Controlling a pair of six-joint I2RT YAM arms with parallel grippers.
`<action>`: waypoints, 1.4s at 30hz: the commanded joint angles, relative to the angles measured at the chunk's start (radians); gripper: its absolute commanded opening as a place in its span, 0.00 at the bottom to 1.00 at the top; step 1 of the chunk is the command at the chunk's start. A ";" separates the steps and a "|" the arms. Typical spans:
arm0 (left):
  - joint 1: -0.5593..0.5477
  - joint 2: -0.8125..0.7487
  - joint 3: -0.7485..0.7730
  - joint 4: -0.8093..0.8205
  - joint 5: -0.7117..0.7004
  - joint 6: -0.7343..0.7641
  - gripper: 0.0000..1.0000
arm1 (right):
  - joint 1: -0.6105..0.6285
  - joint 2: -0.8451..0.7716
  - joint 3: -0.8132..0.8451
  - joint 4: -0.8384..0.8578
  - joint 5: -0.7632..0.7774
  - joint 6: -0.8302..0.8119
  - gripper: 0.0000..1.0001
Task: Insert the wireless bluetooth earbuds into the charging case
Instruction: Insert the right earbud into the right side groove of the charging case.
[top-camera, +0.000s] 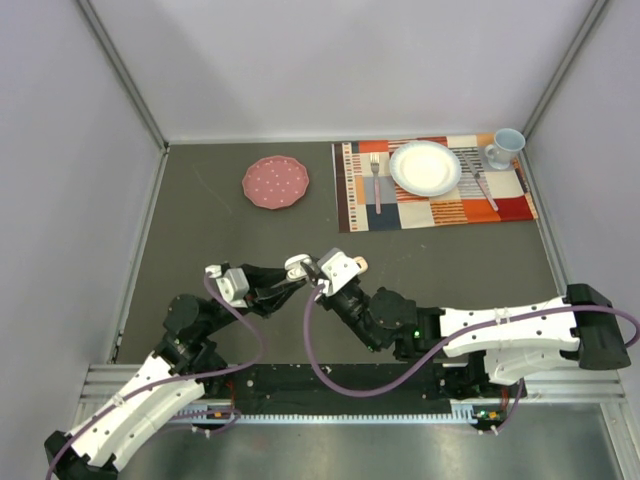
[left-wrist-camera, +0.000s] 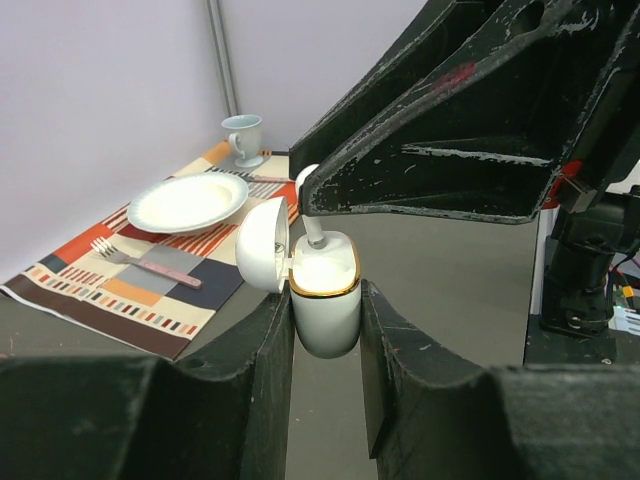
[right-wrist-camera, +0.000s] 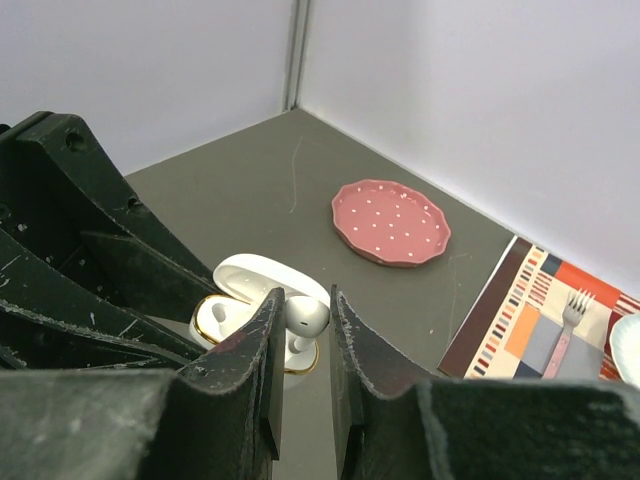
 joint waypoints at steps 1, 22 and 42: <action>0.000 -0.027 0.041 0.037 0.000 0.019 0.00 | 0.010 0.005 0.046 0.000 0.038 -0.018 0.00; 0.000 -0.035 0.055 0.049 -0.040 0.025 0.00 | 0.009 0.021 0.040 -0.148 -0.080 -0.018 0.02; 0.000 -0.067 0.035 0.006 -0.091 0.029 0.00 | 0.009 -0.172 0.052 -0.031 -0.056 0.053 0.93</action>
